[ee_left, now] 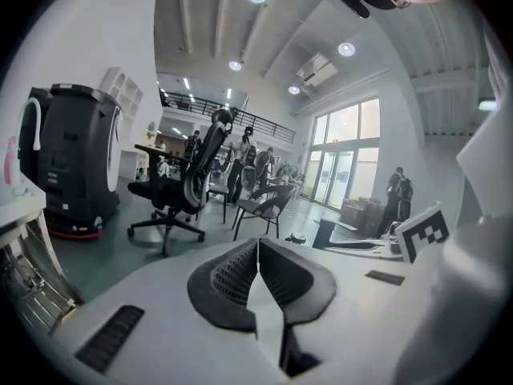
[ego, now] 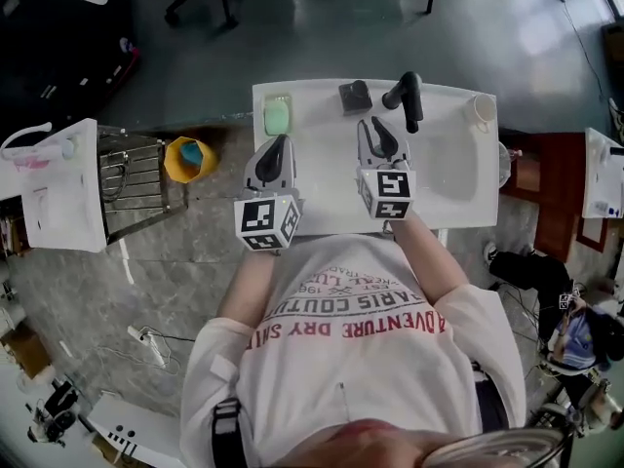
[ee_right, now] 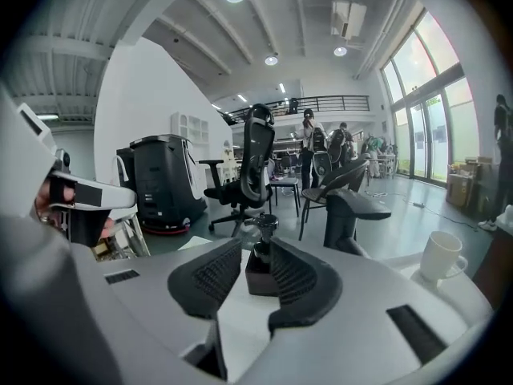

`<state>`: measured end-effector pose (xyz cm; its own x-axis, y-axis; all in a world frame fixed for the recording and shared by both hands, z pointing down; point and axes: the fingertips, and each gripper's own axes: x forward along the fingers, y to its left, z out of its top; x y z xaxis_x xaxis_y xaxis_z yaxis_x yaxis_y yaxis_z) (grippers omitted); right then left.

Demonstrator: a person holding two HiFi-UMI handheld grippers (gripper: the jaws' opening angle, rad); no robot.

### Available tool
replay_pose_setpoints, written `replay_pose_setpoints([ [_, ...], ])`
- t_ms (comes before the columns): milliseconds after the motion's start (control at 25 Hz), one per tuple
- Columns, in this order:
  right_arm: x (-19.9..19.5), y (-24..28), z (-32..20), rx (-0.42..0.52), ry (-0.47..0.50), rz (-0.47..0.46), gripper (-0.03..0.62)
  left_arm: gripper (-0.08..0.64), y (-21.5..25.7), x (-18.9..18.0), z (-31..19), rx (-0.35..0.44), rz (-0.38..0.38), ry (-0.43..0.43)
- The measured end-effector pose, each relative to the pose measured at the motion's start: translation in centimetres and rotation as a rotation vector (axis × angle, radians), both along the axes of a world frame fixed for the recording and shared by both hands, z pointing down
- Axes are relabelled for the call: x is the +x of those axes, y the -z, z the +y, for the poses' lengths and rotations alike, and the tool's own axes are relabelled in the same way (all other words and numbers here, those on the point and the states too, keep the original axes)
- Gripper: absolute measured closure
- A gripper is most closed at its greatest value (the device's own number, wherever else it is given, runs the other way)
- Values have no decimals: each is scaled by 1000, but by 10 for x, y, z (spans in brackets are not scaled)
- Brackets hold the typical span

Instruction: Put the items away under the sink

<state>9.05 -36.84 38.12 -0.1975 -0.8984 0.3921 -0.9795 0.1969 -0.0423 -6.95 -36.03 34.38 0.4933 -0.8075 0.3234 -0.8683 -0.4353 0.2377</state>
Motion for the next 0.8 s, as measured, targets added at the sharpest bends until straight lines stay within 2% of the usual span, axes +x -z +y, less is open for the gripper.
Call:
replay_pose_setpoints([
  [80,1,-12,-12,3,-30,7,406,532,-9,1,-12,-24,9,-25],
  [160,4,-23,-24,14,-65,15,332,532,-17,5,-22,-47,23,-48],
  [320,9,-50,-51,29,-122,24,247,532,-38,14,-37,-84,32,-99],
  [480,11,-77,-74,10,-150,38,212,532,-55,21,-49,-113,44,-134],
  [800,6,-113,-103,-8,-134,72,210,532,-82,29,-71,-118,24,-172],
])
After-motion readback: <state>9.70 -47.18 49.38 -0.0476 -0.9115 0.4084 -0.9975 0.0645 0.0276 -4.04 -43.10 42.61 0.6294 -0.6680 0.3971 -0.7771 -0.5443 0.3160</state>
